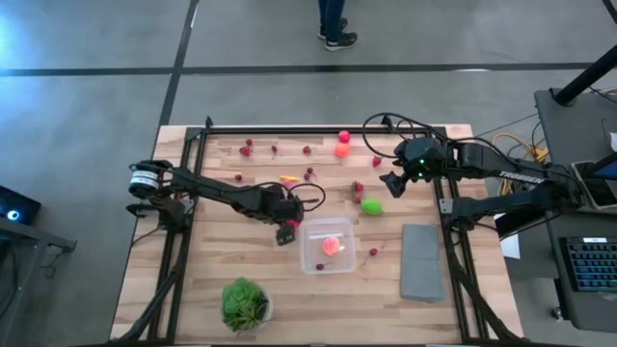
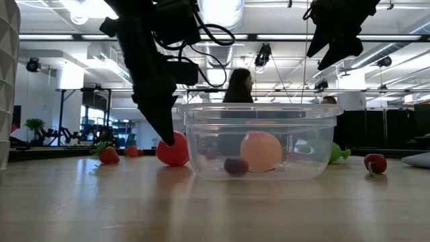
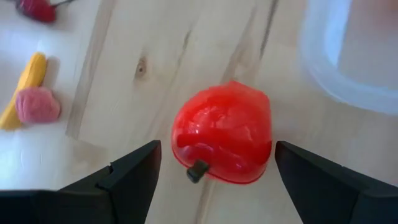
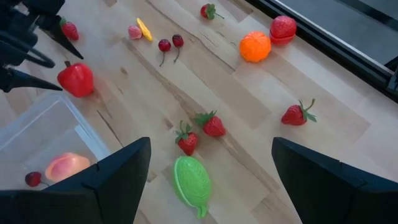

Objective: Pick and placing Produce into tupperware
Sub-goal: Put the red apple into the transparent bin

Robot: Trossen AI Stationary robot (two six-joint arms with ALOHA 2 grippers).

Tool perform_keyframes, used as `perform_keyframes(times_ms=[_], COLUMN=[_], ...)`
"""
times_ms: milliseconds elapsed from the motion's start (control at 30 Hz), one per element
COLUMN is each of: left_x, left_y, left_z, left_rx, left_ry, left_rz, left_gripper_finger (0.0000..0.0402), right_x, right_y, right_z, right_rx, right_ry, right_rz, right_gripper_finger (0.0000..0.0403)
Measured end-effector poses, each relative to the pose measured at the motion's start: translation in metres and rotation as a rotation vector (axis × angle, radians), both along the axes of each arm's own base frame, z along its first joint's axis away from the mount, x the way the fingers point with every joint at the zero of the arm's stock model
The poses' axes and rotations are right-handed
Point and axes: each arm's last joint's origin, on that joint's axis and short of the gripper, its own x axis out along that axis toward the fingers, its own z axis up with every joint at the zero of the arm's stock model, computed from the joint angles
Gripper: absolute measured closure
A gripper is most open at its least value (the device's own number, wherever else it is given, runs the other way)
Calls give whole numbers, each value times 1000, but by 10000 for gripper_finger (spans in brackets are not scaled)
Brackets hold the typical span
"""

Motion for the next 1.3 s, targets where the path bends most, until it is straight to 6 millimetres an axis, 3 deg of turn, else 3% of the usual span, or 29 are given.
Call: perform_keyframes(times_ms=[500,1300], left_x=[9,0], left_y=[-1,-1], left_z=[4,-17], left_rx=[64,42], left_ry=[-63,-73], left_rz=[-176,-182], left_gripper_finger=[103,103], right_x=[0,0], right_y=[0,0], right_z=[0,0], right_rx=[2,5], right_ry=[-1,0], right_rz=[-2,-6], right_gripper_finger=[76,76])
